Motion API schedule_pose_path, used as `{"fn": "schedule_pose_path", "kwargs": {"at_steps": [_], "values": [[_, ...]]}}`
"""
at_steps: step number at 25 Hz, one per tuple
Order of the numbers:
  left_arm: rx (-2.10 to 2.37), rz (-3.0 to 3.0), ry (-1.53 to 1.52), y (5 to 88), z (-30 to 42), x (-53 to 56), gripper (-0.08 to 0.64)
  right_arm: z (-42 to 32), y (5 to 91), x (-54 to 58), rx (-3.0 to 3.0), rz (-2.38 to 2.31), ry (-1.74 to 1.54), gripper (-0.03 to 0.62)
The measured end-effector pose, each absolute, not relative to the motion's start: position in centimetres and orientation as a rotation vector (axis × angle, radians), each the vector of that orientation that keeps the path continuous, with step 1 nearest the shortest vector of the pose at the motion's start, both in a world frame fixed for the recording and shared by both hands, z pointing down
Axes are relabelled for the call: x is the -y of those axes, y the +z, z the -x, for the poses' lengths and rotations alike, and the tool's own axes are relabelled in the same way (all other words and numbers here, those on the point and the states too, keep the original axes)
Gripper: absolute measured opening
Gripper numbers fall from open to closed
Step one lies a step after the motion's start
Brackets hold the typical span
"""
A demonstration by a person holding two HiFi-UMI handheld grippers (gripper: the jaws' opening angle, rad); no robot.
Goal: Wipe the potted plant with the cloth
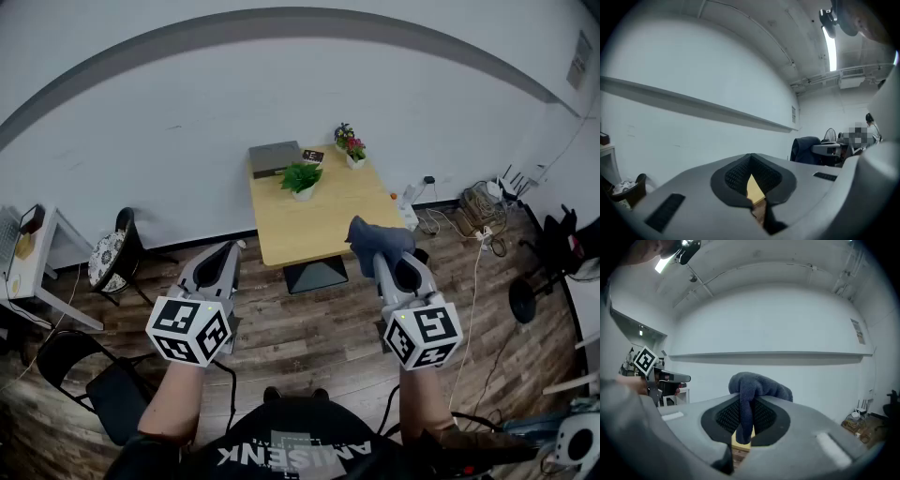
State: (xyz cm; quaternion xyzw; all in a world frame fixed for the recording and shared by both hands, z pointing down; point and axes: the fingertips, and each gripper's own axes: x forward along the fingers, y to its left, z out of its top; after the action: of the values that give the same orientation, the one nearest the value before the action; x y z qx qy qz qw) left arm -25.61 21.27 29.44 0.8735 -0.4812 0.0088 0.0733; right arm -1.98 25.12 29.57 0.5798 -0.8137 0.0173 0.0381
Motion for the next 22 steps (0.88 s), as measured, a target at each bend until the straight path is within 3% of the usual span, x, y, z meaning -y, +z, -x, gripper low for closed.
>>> {"fn": "schedule_pose_path", "kwargs": {"at_steps": [22], "values": [[1.423,-2.654,0.116,31.4,27.0,-19.9,0.002,3.4,30.2,-24.0,2.522,-1.848,0.135,0.029]]}}
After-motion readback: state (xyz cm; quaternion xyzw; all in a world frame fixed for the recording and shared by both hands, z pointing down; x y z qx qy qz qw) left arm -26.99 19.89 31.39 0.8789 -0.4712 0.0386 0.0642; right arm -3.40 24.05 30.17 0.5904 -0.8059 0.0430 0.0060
